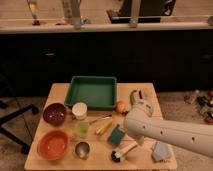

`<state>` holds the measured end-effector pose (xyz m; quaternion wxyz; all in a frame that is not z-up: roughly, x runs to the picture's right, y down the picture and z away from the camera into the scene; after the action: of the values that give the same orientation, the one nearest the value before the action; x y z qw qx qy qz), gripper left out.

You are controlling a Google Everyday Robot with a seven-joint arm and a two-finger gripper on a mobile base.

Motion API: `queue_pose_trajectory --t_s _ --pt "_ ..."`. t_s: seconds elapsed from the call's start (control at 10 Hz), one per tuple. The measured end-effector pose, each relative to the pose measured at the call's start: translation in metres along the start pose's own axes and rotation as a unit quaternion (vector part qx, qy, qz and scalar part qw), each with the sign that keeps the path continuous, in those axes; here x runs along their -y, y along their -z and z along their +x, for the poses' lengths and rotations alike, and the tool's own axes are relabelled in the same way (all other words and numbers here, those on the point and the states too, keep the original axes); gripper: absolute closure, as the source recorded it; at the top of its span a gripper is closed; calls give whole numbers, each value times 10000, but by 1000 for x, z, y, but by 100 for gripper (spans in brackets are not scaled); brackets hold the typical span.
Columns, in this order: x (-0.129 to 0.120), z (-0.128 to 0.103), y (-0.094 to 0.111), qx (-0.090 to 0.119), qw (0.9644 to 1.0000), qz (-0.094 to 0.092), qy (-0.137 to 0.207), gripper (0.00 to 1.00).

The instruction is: Wipe tray with sponge

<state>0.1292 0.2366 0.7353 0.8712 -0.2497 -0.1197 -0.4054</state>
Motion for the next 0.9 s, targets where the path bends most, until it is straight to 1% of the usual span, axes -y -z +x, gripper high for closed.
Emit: queue_pose_trajectory --t_s 0.2,0.5,0.8,0.9 --pt "11 2 -2 157 9998 117 33 20" --pt "23 2 -7 357 9991 232 68 20" --pt "32 4 -13 670 9968 427 42 20" --pt "37 5 -17 799 9956 490 38 20"
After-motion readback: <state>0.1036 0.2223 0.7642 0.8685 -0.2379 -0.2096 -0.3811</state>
